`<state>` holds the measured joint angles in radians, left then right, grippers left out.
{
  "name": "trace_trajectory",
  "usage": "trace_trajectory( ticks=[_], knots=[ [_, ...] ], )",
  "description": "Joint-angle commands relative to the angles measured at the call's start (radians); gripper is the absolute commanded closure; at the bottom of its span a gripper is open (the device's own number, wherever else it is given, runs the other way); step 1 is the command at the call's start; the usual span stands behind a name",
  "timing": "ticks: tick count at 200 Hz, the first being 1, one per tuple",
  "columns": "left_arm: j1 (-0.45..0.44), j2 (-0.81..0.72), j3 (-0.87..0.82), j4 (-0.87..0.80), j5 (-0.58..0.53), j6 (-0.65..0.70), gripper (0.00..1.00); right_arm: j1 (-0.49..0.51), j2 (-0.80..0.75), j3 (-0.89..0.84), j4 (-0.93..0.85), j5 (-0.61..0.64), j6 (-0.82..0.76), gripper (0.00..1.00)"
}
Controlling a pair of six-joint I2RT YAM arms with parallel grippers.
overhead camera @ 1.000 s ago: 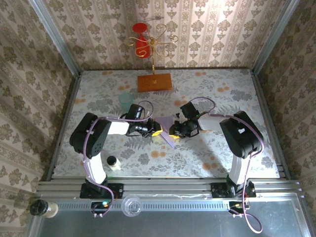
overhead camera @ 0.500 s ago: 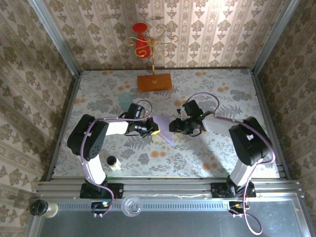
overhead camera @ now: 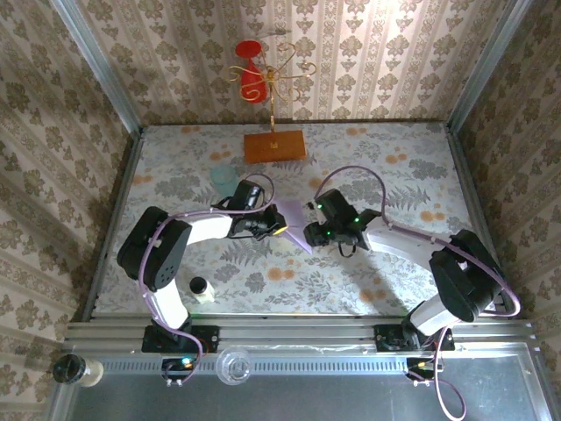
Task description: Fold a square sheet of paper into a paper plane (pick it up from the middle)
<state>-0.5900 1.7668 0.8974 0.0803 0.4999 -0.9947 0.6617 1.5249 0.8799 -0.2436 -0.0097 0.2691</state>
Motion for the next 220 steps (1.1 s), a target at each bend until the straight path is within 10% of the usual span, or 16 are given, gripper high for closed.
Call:
trace_trajectory(
  ticks=[1, 220],
  knots=[
    [-0.011, -0.008, 0.036, -0.053, -0.029, -0.019, 0.95, 0.076, 0.024, 0.037, -0.032, 0.131, -0.104, 0.53],
    [-0.014, -0.02, 0.015, -0.013, -0.003, -0.116, 0.95, 0.154, 0.26, 0.079, 0.151, 0.248, -0.105, 0.64]
  ],
)
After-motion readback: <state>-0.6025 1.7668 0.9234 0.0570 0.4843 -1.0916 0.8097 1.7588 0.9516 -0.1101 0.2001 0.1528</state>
